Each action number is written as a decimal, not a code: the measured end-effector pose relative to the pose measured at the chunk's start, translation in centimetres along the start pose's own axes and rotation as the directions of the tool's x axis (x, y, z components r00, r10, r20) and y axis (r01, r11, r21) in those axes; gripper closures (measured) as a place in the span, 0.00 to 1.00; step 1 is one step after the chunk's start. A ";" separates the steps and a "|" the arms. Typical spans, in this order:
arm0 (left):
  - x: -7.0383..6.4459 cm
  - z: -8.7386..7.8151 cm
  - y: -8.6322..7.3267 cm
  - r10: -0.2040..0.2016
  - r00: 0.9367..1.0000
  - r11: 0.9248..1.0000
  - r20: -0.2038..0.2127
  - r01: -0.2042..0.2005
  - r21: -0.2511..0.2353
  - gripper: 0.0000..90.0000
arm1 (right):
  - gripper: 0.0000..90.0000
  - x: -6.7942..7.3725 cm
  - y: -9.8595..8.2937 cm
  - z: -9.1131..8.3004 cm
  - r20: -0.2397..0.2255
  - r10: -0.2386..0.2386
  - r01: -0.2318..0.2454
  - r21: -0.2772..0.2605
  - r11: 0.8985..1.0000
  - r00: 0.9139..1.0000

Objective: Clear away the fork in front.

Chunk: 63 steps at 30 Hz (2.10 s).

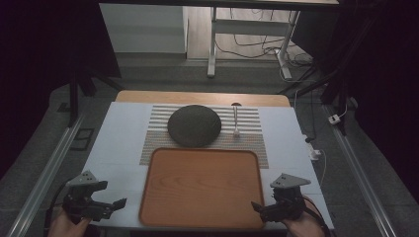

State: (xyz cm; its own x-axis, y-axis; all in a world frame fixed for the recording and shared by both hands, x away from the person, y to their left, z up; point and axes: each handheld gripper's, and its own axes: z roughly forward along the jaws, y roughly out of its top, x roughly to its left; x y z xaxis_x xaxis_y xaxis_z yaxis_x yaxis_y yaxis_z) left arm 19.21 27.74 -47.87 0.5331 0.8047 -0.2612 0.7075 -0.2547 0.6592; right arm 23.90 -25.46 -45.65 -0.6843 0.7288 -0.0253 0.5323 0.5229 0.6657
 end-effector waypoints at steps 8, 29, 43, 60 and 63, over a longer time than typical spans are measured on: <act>0.0 0.0 0.0 0.000 1.000 1.000 0.000 0.000 0.001 0.01 | 0.00 0.5 0.7 0.8 -0.021 -0.032 0.032 0.014 0.999 0.999; 0.0 0.0 0.0 0.000 1.000 1.000 -0.004 0.000 0.005 0.01 | 0.00 1.8 2.4 3.2 0.031 -0.188 0.184 0.089 0.979 0.982; 0.0 0.1 0.0 0.000 1.000 1.000 -0.003 0.000 0.006 0.01 | 0.00 2.8 4.0 6.0 0.107 -0.352 0.330 0.180 0.927 0.930; 0.1 0.1 0.0 -0.001 1.000 1.000 0.000 0.001 0.009 0.01 | 0.01 2.9 6.4 8.4 0.243 -0.535 0.484 0.241 0.841 0.809; 0.1 0.1 0.0 -0.001 1.000 1.000 0.001 0.001 0.009 0.01 | 0.03 2.7 6.6 8.6 0.258 -0.557 0.503 0.248 0.828 0.789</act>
State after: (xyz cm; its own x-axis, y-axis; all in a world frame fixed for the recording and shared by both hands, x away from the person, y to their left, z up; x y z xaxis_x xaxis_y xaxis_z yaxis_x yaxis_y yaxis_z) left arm 19.32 27.75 -47.92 0.5329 0.8046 -0.2620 0.7122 -0.2592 0.6524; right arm 29.85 -16.21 -47.72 -0.7078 0.3978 -0.5837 0.2199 0.9094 0.3531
